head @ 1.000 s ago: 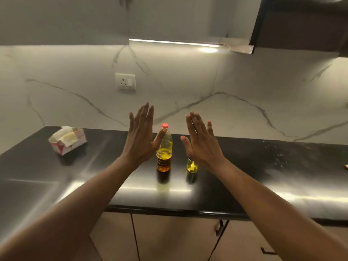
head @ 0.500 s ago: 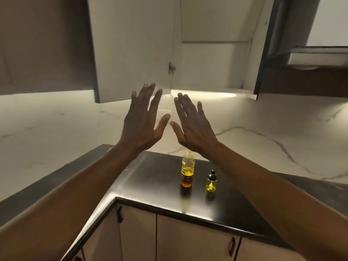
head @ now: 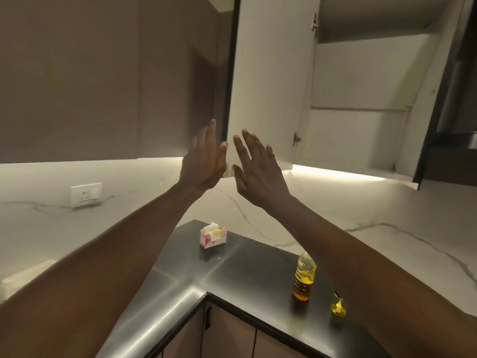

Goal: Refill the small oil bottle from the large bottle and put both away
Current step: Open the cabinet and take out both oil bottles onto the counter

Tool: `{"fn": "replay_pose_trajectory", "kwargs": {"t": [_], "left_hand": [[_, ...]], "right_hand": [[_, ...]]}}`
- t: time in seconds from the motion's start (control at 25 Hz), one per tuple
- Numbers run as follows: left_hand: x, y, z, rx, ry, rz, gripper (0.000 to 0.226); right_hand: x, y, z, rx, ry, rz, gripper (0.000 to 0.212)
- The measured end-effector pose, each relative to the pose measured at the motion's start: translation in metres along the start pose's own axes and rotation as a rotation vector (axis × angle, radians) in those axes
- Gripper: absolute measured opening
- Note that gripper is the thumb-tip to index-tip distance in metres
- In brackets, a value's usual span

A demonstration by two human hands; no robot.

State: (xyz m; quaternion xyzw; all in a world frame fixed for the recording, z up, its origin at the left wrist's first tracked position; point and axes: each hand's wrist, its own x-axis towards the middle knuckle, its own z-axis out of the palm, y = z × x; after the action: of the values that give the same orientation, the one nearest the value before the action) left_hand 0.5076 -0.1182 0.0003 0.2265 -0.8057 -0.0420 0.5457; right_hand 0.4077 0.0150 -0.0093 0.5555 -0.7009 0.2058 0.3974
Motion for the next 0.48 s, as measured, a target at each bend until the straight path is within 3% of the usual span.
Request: {"fn": "replay_pose_trajectory", "kwargs": {"t": [0.12, 0.2, 0.32, 0.48], "left_hand": [[0.013, -0.002, 0.005, -0.579, -0.334, -0.267, 0.059], [0.019, -0.001, 0.008, -0.878, -0.421, -0.415, 0.06], [0.021, 0.005, 0.017, -0.991, -0.456, -0.432, 0.045], [0.018, 0.033, 0.03, -1.076, -0.533, -0.261, 0.05]], "right_hand": [[0.032, -0.009, 0.02, 0.086, 0.01, 0.108, 0.07], [0.046, -0.008, 0.031, 0.095, 0.019, 0.165, 0.069], [0.043, 0.006, 0.039, 0.074, 0.075, 0.204, 0.069], [0.008, 0.03, 0.031, 0.095, 0.312, 0.221, 0.076]]}}
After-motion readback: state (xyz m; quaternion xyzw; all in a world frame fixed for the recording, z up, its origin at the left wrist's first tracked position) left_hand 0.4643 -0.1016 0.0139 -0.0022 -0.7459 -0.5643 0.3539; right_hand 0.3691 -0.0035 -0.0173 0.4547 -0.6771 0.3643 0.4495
